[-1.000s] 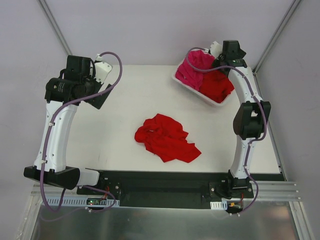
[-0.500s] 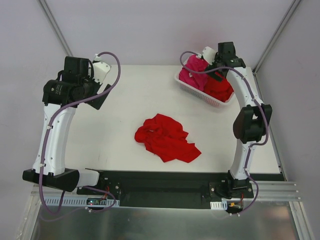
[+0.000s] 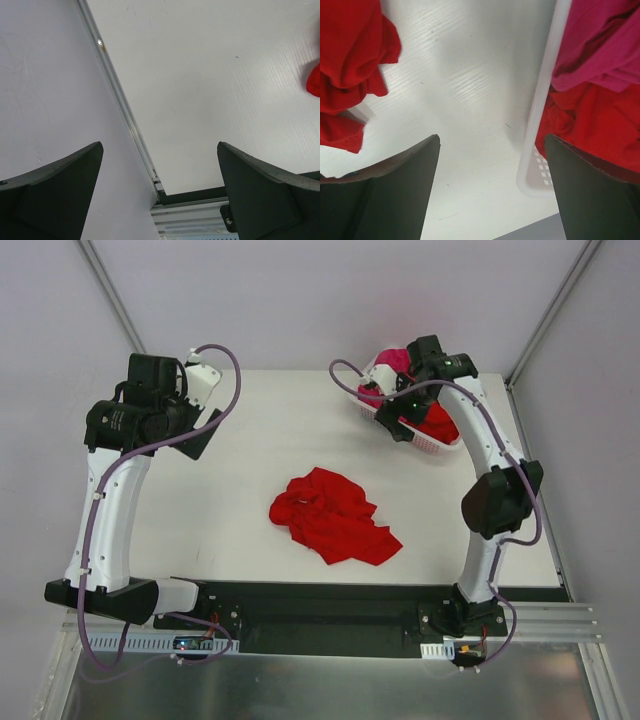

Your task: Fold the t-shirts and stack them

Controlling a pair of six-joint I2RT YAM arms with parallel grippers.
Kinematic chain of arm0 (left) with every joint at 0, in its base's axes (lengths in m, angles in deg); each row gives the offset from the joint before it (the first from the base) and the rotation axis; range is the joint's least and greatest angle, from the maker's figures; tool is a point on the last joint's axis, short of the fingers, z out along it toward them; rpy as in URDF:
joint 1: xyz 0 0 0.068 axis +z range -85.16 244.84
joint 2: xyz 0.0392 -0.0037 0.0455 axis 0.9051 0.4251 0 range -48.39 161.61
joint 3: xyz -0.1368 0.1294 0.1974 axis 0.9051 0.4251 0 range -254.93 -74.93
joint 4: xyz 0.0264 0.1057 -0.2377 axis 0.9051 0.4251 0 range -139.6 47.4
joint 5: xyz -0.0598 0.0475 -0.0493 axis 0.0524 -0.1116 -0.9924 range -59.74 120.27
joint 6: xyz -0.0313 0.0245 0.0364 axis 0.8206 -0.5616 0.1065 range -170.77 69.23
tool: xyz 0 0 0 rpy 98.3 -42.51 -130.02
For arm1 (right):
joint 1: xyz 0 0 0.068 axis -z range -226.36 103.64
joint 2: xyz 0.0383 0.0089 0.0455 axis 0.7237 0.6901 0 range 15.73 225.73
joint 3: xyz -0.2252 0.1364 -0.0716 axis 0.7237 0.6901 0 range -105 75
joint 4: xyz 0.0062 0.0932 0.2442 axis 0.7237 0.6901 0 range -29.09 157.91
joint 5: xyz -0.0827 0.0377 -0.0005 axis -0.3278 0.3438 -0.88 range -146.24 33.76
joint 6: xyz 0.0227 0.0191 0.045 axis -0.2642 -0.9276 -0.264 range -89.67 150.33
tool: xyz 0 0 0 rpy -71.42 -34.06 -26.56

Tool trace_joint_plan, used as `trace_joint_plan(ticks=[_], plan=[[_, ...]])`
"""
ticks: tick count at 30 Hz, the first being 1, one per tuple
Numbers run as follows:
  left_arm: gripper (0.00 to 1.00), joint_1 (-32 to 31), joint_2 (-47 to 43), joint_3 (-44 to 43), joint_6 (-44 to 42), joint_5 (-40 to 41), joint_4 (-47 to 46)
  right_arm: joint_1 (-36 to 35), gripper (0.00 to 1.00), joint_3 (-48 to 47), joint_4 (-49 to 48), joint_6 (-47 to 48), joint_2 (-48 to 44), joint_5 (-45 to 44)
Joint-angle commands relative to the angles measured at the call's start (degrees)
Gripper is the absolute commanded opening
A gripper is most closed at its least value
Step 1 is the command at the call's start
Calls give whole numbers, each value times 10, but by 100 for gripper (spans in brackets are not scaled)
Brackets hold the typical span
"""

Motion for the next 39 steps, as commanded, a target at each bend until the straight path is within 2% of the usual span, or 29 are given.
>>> trace_joint_plan(ticks=[1, 10, 18, 21, 24, 25, 27, 28, 29, 39], plan=[[99, 3, -19, 5, -5, 5, 10, 6, 89, 4, -2, 1, 46, -30], [99, 3, -28, 16, -14, 23, 11, 5, 90, 8, -102, 26, 98, -102], [99, 3, -20, 11, -14, 31, 12, 1, 90, 60, -138, 75, 119, -149], [99, 4, -14, 7, -14, 31, 12, 2, 86, 66, -139, 83, 127, -167], [99, 4, -9, 3, -13, 31, 12, 3, 76, 66, -128, 96, 133, -178], [99, 4, -7, 0, -13, 30, 12, 4, 57, 66, -120, 118, 135, -174], [99, 4, -5, -2, -14, 31, 12, 4, 36, 64, -115, 129, 135, -180], [99, 4, -5, -4, -13, 31, 14, 4, 6, 62, -114, 134, 135, -191], [99, 4, -3, -4, -14, 32, 14, 7, 2, 59, -115, 141, 134, -198], [99, 4, -1, -7, -15, 26, 12, 71, 1, 69, -84, 307, 84, -262]])
